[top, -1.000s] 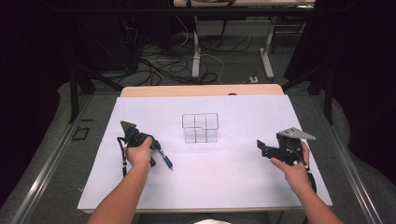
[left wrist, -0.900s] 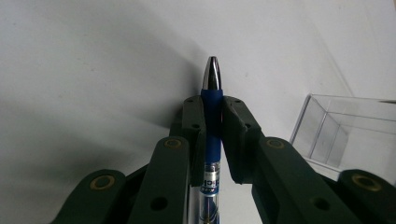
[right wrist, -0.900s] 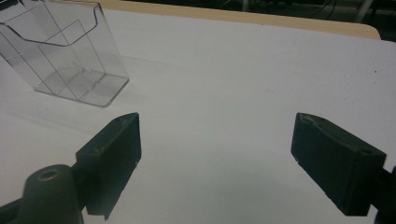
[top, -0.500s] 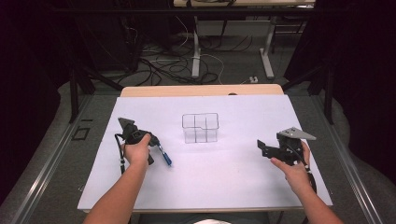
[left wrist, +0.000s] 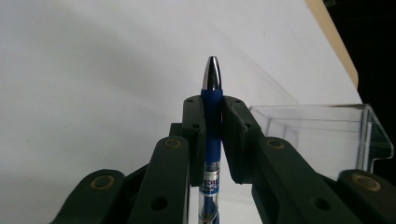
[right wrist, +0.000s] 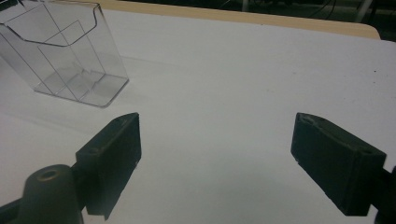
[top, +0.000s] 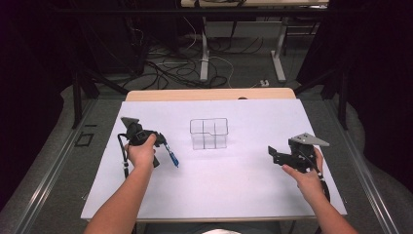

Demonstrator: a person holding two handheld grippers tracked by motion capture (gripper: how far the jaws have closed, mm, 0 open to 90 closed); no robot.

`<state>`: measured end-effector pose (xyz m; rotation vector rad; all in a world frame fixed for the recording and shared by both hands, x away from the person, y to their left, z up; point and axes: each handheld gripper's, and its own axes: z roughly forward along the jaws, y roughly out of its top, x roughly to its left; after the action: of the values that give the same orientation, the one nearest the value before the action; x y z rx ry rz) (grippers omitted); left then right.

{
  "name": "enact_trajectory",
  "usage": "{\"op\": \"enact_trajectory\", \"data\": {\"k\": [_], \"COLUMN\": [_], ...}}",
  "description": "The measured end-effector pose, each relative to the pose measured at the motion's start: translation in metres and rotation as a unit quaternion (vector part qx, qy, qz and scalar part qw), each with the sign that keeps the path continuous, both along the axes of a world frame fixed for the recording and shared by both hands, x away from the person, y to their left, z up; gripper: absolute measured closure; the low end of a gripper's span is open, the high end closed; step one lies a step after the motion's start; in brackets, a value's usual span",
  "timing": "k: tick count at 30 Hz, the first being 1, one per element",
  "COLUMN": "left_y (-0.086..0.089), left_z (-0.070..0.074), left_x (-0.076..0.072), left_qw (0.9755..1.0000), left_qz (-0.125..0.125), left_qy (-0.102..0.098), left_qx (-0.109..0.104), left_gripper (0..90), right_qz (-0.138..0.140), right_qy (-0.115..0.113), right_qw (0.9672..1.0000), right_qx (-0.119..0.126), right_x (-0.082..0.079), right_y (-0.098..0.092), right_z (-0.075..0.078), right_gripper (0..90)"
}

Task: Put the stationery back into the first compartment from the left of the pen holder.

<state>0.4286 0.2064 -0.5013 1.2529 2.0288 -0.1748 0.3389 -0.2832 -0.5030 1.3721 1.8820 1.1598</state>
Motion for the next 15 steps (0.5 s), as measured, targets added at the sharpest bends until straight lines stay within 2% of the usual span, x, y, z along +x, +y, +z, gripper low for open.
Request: {"op": "enact_trajectory", "data": {"k": [10, 13, 15], "left_y": [-0.002, -0.002, -0.002], "left_z": [0.031, 0.04, 0.046], "left_x": [0.005, 0.007, 0.009], "left_qw": [0.9994, 0.9989, 0.9985], "left_qz": [-0.004, -0.009, -0.01], "left_qy": [-0.034, -0.044, -0.053], "left_qx": [0.004, 0.013, 0.009], "left_gripper": [80.2, 80.2, 80.2], "right_qz": [0.001, -0.001, -0.002], "right_qy": [0.001, 0.002, 0.004], "right_qw": [1.0, 1.0, 1.0], "right_qx": [0.002, 0.002, 0.004], "right_x": [0.001, 0.001, 0.001], "right_y": [0.0, 0.0, 0.0], "right_z": [-0.001, -0.001, -0.001], "right_gripper": [15.8, 15.8, 15.9]}}
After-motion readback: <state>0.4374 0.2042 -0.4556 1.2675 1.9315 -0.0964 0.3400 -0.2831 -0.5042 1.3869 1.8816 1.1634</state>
